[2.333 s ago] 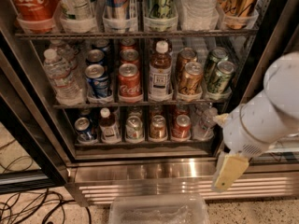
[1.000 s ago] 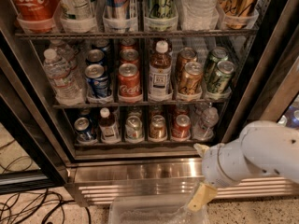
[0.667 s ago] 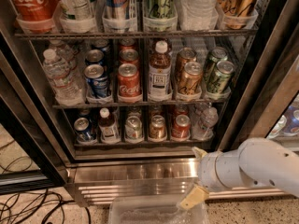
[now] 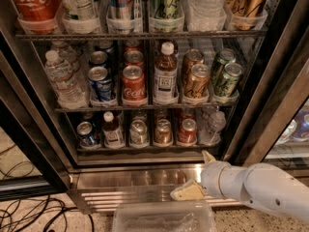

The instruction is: Pick orange can from bottom shelf of fridge

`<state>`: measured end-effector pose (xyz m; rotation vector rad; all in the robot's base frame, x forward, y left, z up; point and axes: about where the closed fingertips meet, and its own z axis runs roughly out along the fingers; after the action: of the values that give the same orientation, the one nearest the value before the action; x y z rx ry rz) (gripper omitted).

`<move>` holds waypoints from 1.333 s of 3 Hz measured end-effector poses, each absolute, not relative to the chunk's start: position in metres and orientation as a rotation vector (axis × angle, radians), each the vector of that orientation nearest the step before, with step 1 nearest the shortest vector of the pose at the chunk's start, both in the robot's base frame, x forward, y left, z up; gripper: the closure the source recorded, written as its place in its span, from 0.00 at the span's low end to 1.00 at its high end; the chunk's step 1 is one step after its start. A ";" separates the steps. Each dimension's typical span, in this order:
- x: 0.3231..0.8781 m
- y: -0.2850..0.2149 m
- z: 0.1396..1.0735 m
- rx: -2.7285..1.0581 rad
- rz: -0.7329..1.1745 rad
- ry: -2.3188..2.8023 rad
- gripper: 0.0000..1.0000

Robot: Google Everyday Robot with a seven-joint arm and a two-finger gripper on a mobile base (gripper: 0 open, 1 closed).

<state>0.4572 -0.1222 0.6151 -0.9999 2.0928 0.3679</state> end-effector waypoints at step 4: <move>0.487 -0.102 0.630 -0.638 0.232 2.032 0.00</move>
Offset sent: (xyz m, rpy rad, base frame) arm 0.0348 0.0153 0.0174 0.0951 -0.1844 -0.3729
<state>0.4870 -0.1021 0.6297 -0.6382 2.0319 0.2323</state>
